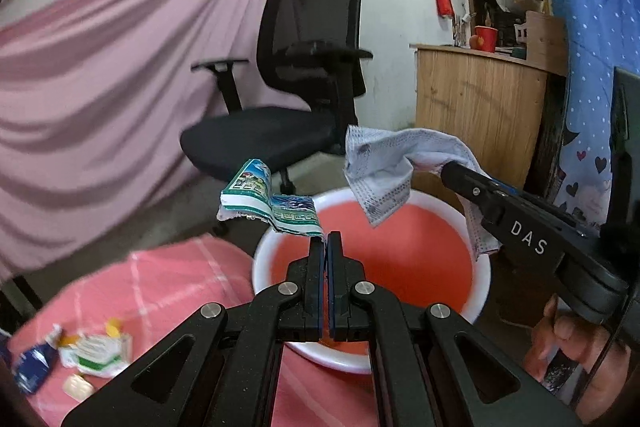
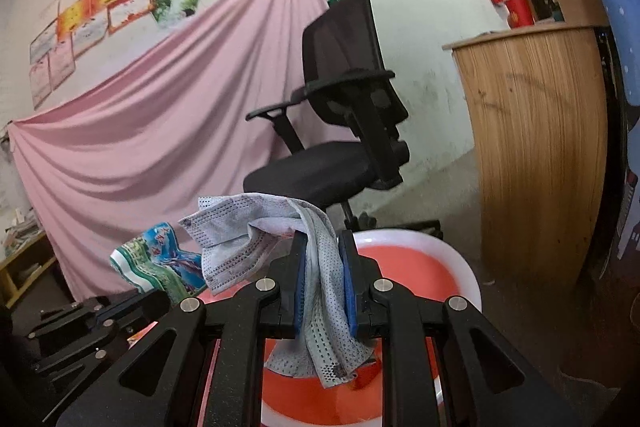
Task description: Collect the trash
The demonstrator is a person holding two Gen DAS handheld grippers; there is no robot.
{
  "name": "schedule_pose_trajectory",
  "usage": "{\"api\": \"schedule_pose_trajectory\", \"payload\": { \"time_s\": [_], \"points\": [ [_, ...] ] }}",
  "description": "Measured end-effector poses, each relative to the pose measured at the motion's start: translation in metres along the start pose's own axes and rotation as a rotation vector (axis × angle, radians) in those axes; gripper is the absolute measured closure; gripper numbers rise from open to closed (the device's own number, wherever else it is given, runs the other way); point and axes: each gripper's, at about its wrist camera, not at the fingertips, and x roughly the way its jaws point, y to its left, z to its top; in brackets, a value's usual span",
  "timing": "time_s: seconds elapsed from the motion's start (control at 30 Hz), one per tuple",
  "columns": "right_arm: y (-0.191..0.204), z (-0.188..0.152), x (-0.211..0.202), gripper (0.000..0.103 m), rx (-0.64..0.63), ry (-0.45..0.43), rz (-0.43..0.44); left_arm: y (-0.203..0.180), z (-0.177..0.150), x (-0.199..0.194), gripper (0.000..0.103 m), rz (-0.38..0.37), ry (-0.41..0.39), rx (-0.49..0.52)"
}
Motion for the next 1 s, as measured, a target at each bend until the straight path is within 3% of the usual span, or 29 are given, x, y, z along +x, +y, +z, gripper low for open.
{"api": "schedule_pose_trajectory", "payload": {
  "time_s": [0.13, 0.2, 0.37, 0.47, 0.63, 0.77, 0.9, 1.0],
  "points": [
    [-0.002, -0.002, 0.005, 0.073, 0.015, 0.036, 0.002, 0.010, -0.001, 0.010, 0.100, -0.007, 0.068, -0.063],
    [-0.003, -0.003, 0.006, 0.072, 0.016, 0.047, -0.004, 0.017, -0.003, 0.011, 0.098, -0.023, 0.093, -0.108],
    [-0.004, -0.004, 0.010, 0.057, 0.023, 0.065, -0.003, 0.028, -0.005, 0.004, 0.081, -0.026, 0.113, -0.157],
    [-0.001, -0.002, 0.009, 0.053, 0.015, 0.062, -0.002, 0.033, -0.006, -0.005, 0.070, -0.012, 0.097, -0.164],
    [0.005, -0.002, 0.006, 0.045, 0.000, 0.048, 0.002, 0.043, -0.009, -0.021, 0.067, 0.023, 0.056, -0.195],
    [0.012, 0.001, -0.005, 0.029, -0.014, -0.017, 0.017, 0.055, -0.010, -0.042, 0.052, 0.076, 0.001, -0.225],
    [0.025, 0.003, -0.012, 0.019, -0.034, -0.057, 0.040, 0.073, -0.011, -0.067, 0.045, 0.133, -0.060, -0.265],
    [0.038, 0.005, -0.018, 0.006, -0.053, -0.097, 0.064, 0.088, -0.014, -0.087, 0.017, 0.189, -0.106, -0.298]
  ]
}}
